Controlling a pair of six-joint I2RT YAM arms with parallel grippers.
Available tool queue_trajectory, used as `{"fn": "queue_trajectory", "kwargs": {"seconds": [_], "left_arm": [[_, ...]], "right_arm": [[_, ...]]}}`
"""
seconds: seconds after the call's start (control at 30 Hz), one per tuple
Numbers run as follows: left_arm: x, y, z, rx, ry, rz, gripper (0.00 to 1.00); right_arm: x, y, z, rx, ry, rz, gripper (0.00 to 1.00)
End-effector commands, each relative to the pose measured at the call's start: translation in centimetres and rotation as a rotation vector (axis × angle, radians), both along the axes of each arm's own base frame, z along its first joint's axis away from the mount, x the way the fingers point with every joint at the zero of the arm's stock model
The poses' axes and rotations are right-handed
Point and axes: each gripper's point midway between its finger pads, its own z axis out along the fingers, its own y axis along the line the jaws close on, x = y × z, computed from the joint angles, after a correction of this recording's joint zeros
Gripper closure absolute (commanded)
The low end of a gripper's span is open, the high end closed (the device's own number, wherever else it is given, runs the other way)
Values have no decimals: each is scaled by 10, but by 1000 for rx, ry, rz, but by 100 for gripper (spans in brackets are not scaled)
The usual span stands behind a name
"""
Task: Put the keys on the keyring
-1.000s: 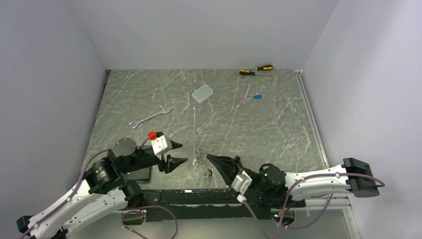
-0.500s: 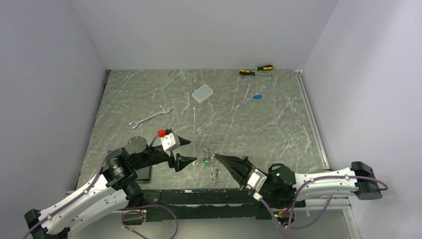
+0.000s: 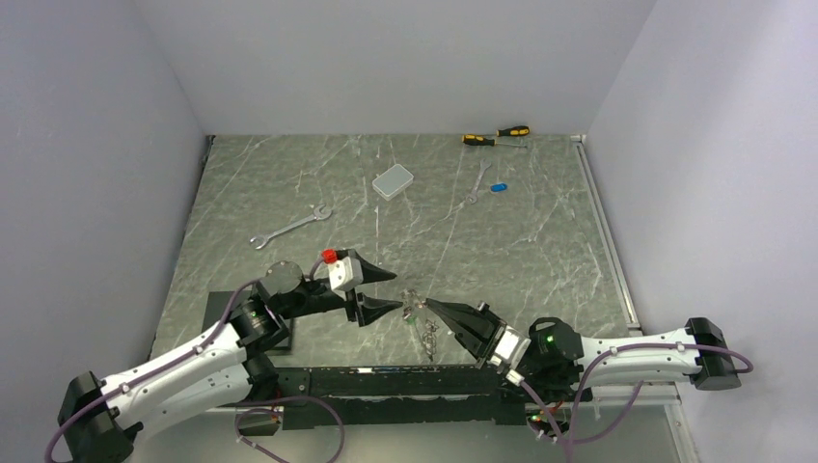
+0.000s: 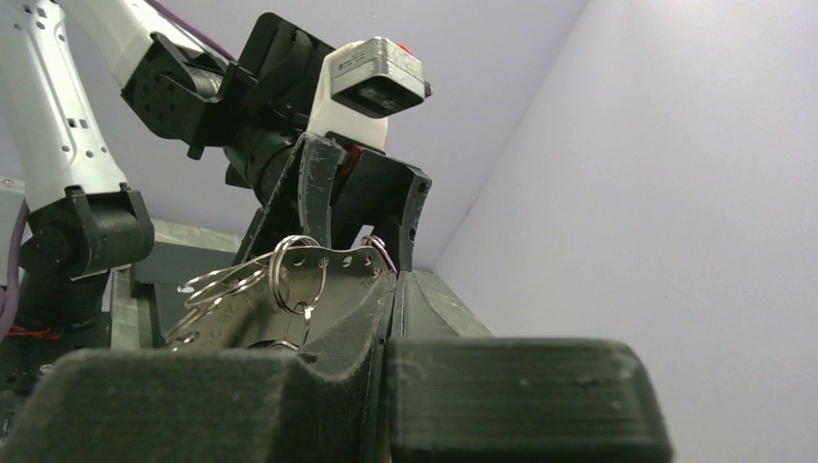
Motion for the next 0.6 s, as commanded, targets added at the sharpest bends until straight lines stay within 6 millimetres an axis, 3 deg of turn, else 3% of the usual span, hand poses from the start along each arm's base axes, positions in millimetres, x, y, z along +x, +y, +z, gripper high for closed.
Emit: {"fn": "queue_trajectory", "kwargs": {"seconds": [0.0,0.57], "left_arm": [[-9,-11,31,-75,-90,-60,38],[-12,-19,36,-76,-132,-76,53]], "right_arm": [[-1,-8,15,73,13,9,100],[-3,-6,19,76,16,23,100]]}}
